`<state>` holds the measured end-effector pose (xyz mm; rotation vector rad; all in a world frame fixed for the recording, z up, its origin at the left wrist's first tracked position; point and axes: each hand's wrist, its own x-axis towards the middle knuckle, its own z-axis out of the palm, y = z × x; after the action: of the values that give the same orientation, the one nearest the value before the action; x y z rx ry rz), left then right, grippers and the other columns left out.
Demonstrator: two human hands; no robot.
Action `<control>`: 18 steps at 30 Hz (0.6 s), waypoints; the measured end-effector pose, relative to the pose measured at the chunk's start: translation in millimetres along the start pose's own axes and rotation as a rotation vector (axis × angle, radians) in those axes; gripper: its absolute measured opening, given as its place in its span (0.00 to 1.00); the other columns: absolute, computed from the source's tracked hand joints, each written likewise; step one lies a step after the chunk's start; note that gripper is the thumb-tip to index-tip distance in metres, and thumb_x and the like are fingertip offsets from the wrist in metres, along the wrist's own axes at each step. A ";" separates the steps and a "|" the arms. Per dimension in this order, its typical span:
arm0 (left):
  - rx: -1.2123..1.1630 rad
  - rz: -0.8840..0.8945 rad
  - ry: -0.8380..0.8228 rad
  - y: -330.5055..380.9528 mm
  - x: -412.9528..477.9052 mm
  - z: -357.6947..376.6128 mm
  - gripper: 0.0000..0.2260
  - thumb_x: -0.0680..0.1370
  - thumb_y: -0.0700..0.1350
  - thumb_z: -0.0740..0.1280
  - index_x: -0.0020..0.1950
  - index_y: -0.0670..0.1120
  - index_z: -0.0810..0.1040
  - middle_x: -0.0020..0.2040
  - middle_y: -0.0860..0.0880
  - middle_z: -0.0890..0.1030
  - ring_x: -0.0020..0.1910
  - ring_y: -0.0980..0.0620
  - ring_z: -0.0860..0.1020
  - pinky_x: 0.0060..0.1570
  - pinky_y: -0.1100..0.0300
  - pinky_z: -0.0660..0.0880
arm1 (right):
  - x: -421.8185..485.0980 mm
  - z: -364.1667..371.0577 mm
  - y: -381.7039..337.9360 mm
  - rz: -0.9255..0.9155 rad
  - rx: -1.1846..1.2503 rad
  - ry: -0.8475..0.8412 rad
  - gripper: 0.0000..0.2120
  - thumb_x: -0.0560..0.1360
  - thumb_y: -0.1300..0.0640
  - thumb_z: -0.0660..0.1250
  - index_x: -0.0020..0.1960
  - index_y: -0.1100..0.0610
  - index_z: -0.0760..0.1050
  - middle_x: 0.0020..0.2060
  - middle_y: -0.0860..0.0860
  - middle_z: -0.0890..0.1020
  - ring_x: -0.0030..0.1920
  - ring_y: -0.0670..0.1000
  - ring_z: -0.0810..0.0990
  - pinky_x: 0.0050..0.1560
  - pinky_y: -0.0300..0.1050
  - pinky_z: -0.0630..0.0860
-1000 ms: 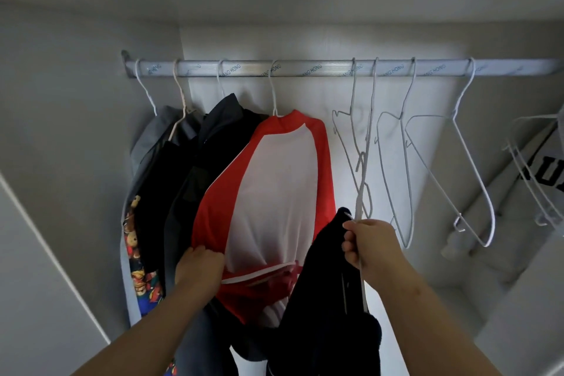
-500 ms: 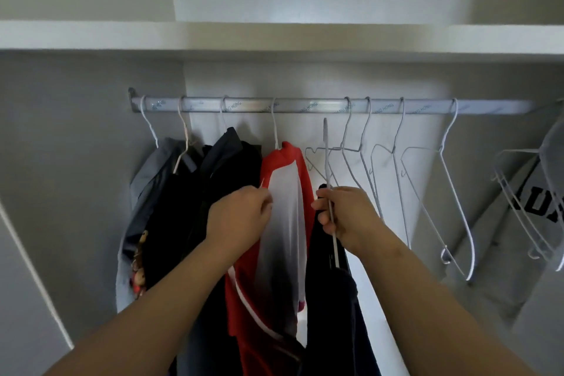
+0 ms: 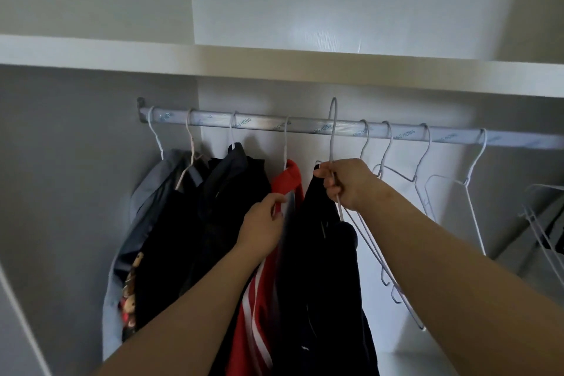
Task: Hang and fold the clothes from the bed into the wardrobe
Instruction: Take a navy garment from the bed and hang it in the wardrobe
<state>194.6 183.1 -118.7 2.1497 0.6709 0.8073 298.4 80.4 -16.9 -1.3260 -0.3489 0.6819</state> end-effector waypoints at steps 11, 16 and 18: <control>-0.408 -0.139 0.140 -1.1 0.7 15.9 0.17 0.77 0.39 0.62 0.45 0.64 0.76 0.41 0.51 0.80 0.36 0.53 0.76 0.35 0.65 0.75 | 53.6 -5.4 31.3 0.048 -0.024 0.038 0.10 0.79 0.65 0.52 0.42 0.58 0.69 0.27 0.54 0.75 0.13 0.43 0.64 0.16 0.29 0.58; -0.493 -0.193 0.166 -0.4 -7.7 25.8 0.15 0.78 0.40 0.64 0.46 0.62 0.78 0.42 0.47 0.77 0.38 0.50 0.75 0.37 0.59 0.75 | 46.6 -13.3 59.1 -0.104 -0.251 0.144 0.07 0.80 0.60 0.55 0.54 0.56 0.71 0.33 0.51 0.77 0.23 0.46 0.68 0.18 0.32 0.63; -0.478 -0.193 0.177 0.2 -12.5 27.1 0.15 0.77 0.40 0.64 0.45 0.62 0.77 0.41 0.47 0.76 0.38 0.51 0.75 0.40 0.58 0.74 | 38.9 -16.9 67.0 -0.176 -0.284 0.158 0.07 0.80 0.59 0.55 0.53 0.56 0.71 0.34 0.49 0.77 0.27 0.45 0.70 0.21 0.34 0.66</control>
<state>205.7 162.5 -137.2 1.5727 0.6822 0.9496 320.9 98.1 -90.9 -1.5871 -0.4398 0.3860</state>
